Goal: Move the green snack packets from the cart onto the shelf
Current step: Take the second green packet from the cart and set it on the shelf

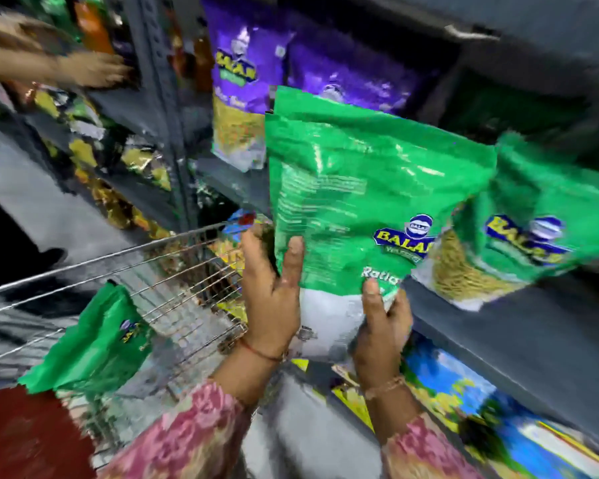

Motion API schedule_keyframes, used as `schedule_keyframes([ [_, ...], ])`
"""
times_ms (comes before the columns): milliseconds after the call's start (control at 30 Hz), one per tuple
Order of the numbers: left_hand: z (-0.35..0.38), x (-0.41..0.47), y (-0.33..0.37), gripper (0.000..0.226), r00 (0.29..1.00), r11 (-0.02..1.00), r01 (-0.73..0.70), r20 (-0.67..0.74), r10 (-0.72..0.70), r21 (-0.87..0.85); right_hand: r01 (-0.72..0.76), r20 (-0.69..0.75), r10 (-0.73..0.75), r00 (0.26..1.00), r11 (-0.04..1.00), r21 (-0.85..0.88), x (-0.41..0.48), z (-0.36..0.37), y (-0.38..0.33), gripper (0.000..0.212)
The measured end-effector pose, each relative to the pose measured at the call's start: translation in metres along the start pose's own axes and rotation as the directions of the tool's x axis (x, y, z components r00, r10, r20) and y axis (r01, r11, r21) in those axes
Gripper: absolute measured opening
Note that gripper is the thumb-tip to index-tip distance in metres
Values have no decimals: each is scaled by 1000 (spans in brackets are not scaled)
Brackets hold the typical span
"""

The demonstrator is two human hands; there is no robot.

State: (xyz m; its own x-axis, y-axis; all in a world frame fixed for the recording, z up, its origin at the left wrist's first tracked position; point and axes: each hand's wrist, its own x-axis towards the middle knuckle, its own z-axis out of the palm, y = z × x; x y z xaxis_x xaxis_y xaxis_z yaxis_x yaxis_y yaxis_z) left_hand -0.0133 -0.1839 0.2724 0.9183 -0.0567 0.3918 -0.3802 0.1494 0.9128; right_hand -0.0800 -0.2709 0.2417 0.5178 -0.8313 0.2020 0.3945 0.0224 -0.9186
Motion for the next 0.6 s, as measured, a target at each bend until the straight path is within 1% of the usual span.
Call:
schedule_keyframes([
  [67, 23, -20, 9, 46, 998, 999, 10, 65, -7, -45, 15, -96, -10, 995, 998, 57, 4, -26, -16, 16],
  [133, 45, -47, 18, 49, 986, 995, -14, 163, 31, -102, 29, -187, -7, 982, 993, 112, 7, -60, -32, 18],
  [167, 57, -65, 20, 54, 972, 995, -31, 228, 51, -91, 43, -213, -17, 977, 992, 121, 7, -78, -40, 20],
  [233, 81, -102, 21, 73, 935, 997, -71, 352, 55, 32, 75, -237, -50, 970, 992, 100, 8, -118, -54, 19],
  [267, 95, -121, 22, 81, 917, 994, -64, 398, 23, 89, 101, -251, -81, 965, 993, 69, 9, -143, -61, 14],
  [300, 109, -140, 26, 87, 893, 995, -11, 449, -35, 101, 123, -271, -109, 956, 992, 34, 9, -168, -67, 11],
  [333, 124, -155, 30, 90, 856, 994, 28, 511, -79, 106, 140, -295, -133, 946, 990, 3, 11, -194, -73, 12],
  [367, 139, -169, 33, 92, 821, 992, 26, 564, -92, 124, 155, -317, -155, 936, 988, -24, 13, -218, -79, 14],
  [400, 152, -177, 34, 92, 787, 988, -9, 611, -89, 157, 168, -341, -173, 924, 985, -45, 16, -238, -81, 14],
  [433, 168, -185, 35, 89, 747, 986, -37, 660, -83, 165, 188, -363, -198, 910, 980, -63, 20, -260, -85, 11],
  [467, 184, -190, 37, 83, 695, 989, -26, 713, -87, 145, 209, -384, -227, 895, 974, -89, 25, -278, -89, 8],
  [500, 199, -193, 37, 79, 637, 991, 4, 763, -104, 132, 227, -406, -254, 878, 967, -115, 32, -294, -91, 9],
  [567, 229, -194, 35, 81, 556, 991, 10, 823, -115, 132, 234, -445, -278, 851, 960, -152, 50, -317, -93, 16],
  [600, 245, -193, 32, 83, 539, 989, 5, 833, -126, 146, 233, -459, -288, 841, 957, -173, 60, -325, -95, 17],
])
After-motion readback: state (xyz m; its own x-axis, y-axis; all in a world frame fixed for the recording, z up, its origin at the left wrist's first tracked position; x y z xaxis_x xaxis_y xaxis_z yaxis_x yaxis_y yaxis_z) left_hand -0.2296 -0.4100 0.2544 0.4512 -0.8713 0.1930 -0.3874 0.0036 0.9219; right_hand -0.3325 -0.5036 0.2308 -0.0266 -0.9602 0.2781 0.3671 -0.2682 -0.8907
